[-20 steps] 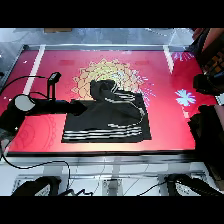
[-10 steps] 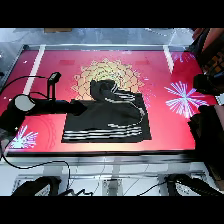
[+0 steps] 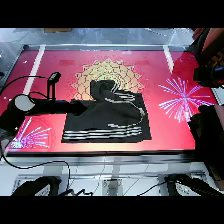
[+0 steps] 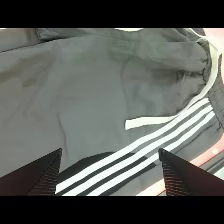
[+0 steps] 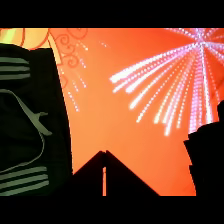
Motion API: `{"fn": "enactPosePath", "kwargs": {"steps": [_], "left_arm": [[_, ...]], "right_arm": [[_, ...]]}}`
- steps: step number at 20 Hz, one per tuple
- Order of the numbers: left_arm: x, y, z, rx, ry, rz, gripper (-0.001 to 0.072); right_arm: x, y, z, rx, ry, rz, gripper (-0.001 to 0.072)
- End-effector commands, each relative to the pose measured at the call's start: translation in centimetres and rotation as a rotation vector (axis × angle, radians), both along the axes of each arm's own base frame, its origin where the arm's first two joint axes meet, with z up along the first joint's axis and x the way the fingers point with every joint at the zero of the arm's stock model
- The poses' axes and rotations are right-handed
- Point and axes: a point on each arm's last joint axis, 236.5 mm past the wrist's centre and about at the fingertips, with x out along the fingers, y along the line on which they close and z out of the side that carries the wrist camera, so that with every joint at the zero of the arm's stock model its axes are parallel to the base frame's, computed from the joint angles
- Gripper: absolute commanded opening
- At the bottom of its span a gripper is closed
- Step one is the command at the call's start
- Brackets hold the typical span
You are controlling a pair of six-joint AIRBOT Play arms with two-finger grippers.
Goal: Fold the clothes and pants, and hang the long-sleeved shirts on hangers.
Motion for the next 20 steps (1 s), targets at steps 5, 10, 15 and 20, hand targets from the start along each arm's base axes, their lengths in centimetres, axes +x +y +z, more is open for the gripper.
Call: {"fn": "enactPosePath", "kwargs": {"steps": [5, 10, 15, 20], "left_arm": [[0.1, 2.2, 0.0, 0.075, -0.024, 0.014, 0.0699], [-0.1, 10.6, 4.8, 0.216, -0.173, 0.18, 0.0699], [-3.1, 16.8, 9.8, 0.356, -0.322, 0.34, 0.0699], [-3.6, 17.8, 9.7, 0.407, -0.323, 0.347, 0.069]], "right_arm": [[1.6, -1.5, 0.8, -0.201, -0.045, 0.19, 0.0025], [-2.6, -4.0, -10.7, -0.005, 0.295, 0.15, 0.0023], [-7.9, 4.8, -21.0, 0.594, 0.403, 0.403, 0.0025], [-13.7, 6.1, -31.7, 0.666, 0.571, 0.195, 0.0342]]}}
